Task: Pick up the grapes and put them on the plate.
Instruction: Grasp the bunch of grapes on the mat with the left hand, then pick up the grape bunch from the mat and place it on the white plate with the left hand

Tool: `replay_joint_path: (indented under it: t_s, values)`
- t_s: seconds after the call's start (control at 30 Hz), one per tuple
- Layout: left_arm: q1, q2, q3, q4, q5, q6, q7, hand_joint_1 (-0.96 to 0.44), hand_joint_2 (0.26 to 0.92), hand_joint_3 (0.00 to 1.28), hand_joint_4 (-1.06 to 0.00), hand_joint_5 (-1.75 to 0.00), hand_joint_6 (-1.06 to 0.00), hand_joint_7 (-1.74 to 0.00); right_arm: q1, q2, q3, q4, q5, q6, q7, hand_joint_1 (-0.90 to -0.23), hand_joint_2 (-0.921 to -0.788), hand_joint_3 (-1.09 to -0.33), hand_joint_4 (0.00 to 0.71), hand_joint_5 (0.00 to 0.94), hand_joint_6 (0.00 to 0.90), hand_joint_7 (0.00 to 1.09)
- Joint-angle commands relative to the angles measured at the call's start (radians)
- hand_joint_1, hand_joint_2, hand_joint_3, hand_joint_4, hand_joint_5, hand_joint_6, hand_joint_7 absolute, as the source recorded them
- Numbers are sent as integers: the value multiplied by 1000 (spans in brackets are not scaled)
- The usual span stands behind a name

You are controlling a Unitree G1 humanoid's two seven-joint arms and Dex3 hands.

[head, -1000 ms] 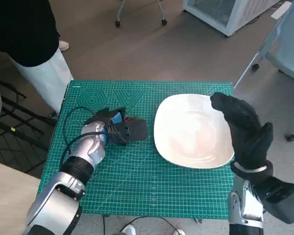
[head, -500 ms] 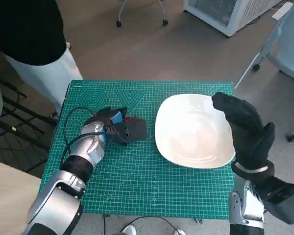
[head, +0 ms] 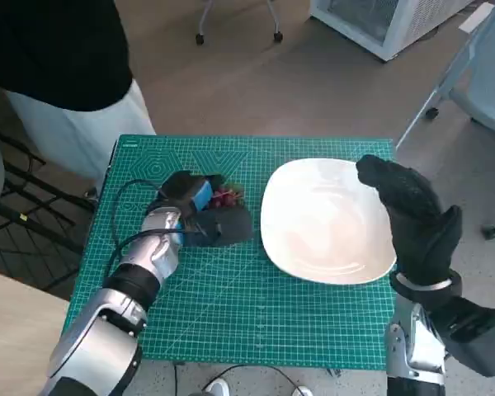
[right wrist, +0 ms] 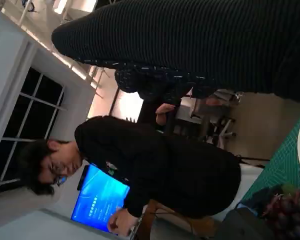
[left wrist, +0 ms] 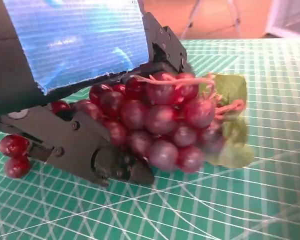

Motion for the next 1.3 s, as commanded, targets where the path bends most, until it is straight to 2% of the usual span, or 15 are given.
replay_joint_path:
  t_s: [0.03,0.4,0.73,1.3]
  values:
    - [47,-7,-24,25,8,13,-40,29,916,139,-582,-1393,-626,-998,8,-1,1,2,1,15,-4,-680,-921,-717,288,7,5,385]
    - [34,-3,-35,29,6,39,-86,7,921,196,-461,-1567,-608,-1012,8,0,3,-3,7,24,-1,-674,-921,-720,288,6,4,387]
    - [25,-8,-35,42,3,54,-87,8,921,220,-450,-1586,-566,-1051,9,0,1,-6,13,28,2,-672,-921,-720,289,5,2,390]
    - [27,-5,-29,37,-4,57,-73,8,921,223,-447,-1590,-564,-1052,10,6,1,-5,11,25,-2,-656,-921,-716,292,5,2,393]
